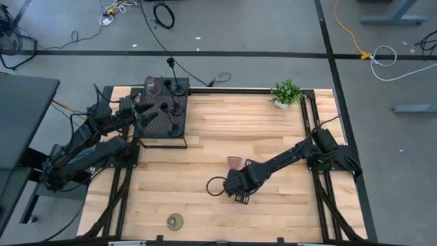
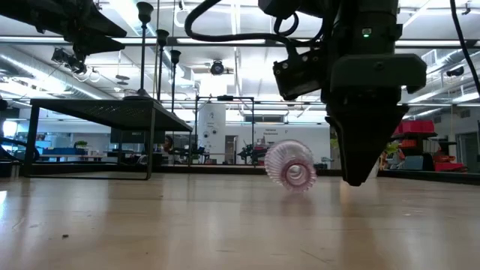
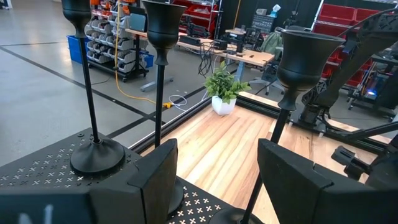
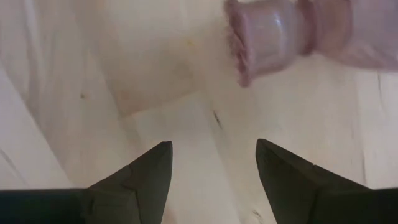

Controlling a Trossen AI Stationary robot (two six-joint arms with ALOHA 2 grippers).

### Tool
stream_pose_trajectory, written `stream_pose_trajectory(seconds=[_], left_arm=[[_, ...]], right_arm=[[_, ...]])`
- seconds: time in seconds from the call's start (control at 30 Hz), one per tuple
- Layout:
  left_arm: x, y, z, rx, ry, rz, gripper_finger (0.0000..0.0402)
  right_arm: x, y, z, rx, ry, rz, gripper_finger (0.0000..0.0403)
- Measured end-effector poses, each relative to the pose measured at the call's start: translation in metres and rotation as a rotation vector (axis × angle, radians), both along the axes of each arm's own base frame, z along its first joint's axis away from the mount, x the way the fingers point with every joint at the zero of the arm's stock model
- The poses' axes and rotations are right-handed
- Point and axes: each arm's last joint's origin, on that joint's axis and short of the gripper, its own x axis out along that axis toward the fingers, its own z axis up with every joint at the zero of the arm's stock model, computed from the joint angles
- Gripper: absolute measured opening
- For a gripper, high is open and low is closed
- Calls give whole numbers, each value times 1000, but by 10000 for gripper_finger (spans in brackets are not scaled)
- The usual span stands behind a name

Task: Pick & Place candle stick holders
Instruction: Align the pink candle holder with the other pink candle holder on the shelf

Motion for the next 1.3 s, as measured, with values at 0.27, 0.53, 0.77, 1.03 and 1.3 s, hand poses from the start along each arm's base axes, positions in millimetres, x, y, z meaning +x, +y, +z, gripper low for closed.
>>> stream_pose_trajectory(seconds=[0.27,0.53,0.77,1.03,1.3], left_arm=[[0,0,0,0,0,0,224],[0,0,0,3,2,-1,224],[0,0,0,4,2,-1,224],[0,0,0,2,2,-1,224],[0,-1,0,-1,4,-19,224]], right_arm=[[2,-5,0,-29,-34,-173,231],[12,-10,3,42,-126,-361,231],[11,-17,43,59,-297,-464,231],[21,-24,44,110,-394,-644,231],[23,-26,21,78,-315,-750,231]])
